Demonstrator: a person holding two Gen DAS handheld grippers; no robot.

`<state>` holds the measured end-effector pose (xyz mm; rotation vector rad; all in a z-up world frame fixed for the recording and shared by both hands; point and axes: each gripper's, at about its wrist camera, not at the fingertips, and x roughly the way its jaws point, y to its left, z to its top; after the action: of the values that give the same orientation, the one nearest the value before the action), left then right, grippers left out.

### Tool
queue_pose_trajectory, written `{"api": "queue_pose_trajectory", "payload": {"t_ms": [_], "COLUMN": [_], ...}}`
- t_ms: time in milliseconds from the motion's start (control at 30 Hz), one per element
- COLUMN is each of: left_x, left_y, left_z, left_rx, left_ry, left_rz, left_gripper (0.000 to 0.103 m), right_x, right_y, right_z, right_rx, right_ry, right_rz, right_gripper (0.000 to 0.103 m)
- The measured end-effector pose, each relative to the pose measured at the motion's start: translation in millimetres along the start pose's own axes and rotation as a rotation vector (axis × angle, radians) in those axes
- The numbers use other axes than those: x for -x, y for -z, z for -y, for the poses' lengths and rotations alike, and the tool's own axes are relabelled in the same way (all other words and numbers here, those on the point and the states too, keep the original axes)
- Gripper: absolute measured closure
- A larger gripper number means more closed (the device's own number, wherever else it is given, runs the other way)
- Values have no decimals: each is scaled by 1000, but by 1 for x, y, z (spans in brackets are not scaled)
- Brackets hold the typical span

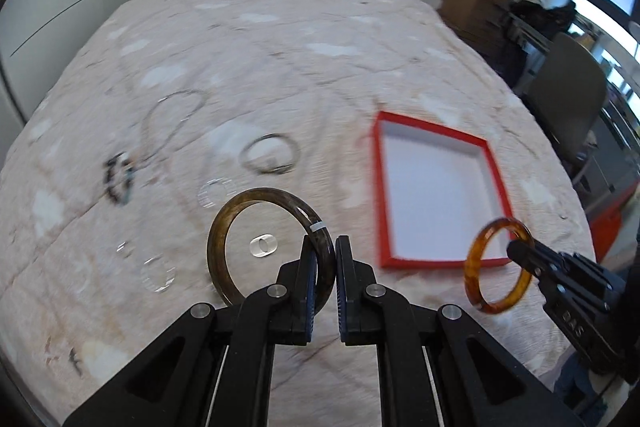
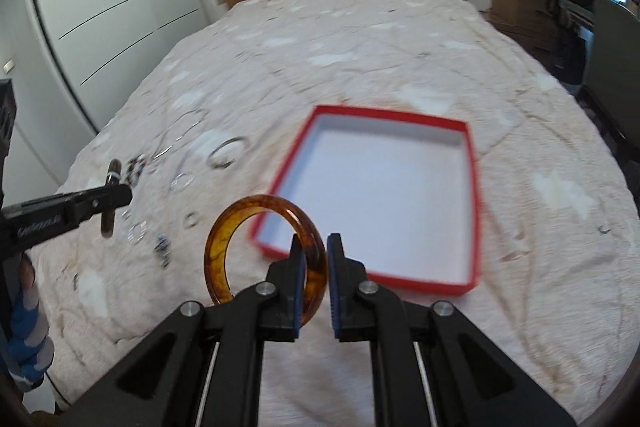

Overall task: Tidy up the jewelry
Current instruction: 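Carry both bangles into the red box and open both tools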

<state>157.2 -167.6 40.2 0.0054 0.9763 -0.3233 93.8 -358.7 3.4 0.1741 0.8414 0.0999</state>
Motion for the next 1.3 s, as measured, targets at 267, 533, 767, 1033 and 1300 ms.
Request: {"api": "queue_pose_trajectory", "payload": {"t_ms": [267,533,767,1033,1300], "left_x": [-70,-120,-152,-156,-156], "left_y": [-31,-30,-12,-5,-1], "left_z": [71,101,101,95,91], "left_rx": [-105,-164,-168,-158,-145], "left_ry": [78,108,103,133,165], "left_rz": [-54,-113,-180,-204,-235], "left_gripper": [94,94,92,88,73], "right_x": [-31,-71,-88,-97,-97], "right_y": [-22,-18,-5,-2,-5], "right_z": [63,88,94,84,72], "right_rx": [-24,5,26,85,162], "right_ry": [100,131,138,150,180], "right_rz": [13,-40,-81,-118,-149], "right_gripper": [93,93,93,92,76]}}
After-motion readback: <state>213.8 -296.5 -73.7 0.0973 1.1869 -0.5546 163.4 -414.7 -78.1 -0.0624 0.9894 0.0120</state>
